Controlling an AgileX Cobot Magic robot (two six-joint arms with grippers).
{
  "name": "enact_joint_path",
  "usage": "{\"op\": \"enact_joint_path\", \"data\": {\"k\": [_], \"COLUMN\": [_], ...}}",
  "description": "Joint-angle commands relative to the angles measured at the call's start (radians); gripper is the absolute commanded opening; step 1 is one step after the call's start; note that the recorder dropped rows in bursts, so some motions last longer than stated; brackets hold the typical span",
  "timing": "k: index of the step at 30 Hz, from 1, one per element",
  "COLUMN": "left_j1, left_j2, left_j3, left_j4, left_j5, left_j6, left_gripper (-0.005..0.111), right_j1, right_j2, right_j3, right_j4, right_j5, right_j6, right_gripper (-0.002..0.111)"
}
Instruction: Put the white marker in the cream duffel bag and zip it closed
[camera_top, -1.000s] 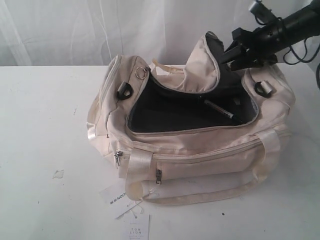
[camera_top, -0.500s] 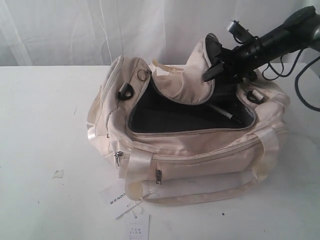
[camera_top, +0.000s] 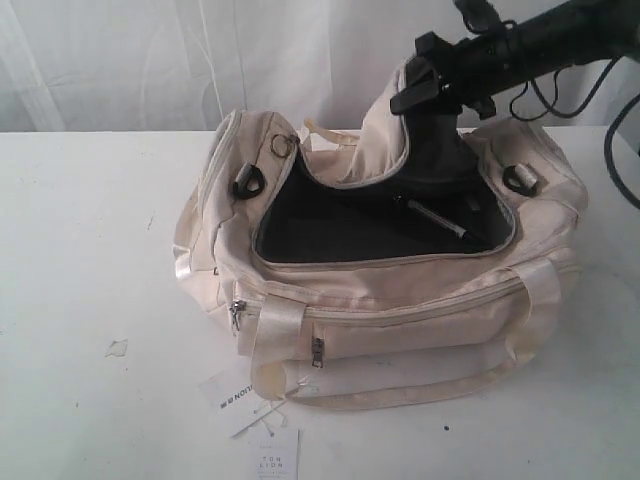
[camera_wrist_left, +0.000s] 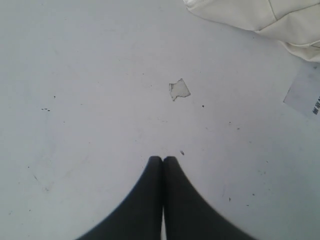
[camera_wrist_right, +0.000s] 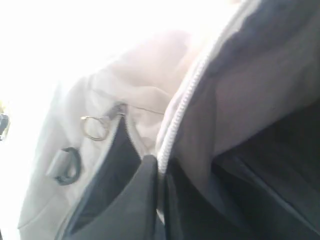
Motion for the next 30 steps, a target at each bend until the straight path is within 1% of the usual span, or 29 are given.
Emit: {"op": "enact_joint_path", "data": {"k": [1,4,7,12,16,20,23,26,30], "left_j1": [-0.007,-0.007,-0.007,-0.007,-0.007,-0.007,-0.007,-0.007,-0.007], "left_j2": [-0.002,-0.002,-0.002,-0.002,-0.002,-0.002,-0.002,-0.002,-0.002], "left_j3": [0.008,0.008,0.008,0.008,0.008,0.008,0.008,0.008,0.008], "left_j4": [-0.016,-0.016,-0.016,-0.012,-0.012,-0.012,-0.012,-0.012,-0.012], "left_j5": [-0.033,-0.072,-0.106,-0.106,-0.106,-0.106,-0.106,-0.106,-0.096], "left_j6": [-0.001,-0.001,-0.001,-0.001,-0.001,-0.001,-0.001,-0.001,-0.001], "left_gripper": [0.0,0.0,0.0,0.0,0.0,0.0,0.0,0.0,0.0], "right_j1": [0.001,0.01,0.047,0.13,0.193,0.236,0.262,0.282,0.304], "right_j2": [-0.054,-0.054,-0.044,-0.039,-0.039,-0.039,-0.039,-0.039,-0.039], "right_j3": [0.0,0.0,0.004,0.004,0.004,0.004,0.004,0.004,0.004], "right_j4": [0.027,0.029,0.028,0.031,0.018,-0.005,-0.007,-0.055,-0.19], "right_j5": [0.008,0.008,0.008,0.008,0.008,0.008,0.008,0.008,0.008], "right_j6": [-0.009,0.023,0.037,0.048,0.101,0.165,0.172,0.172,0.224], "right_gripper": [0.0,0.0,0.0,0.0,0.0,0.0,0.0,0.007,0.023]}}
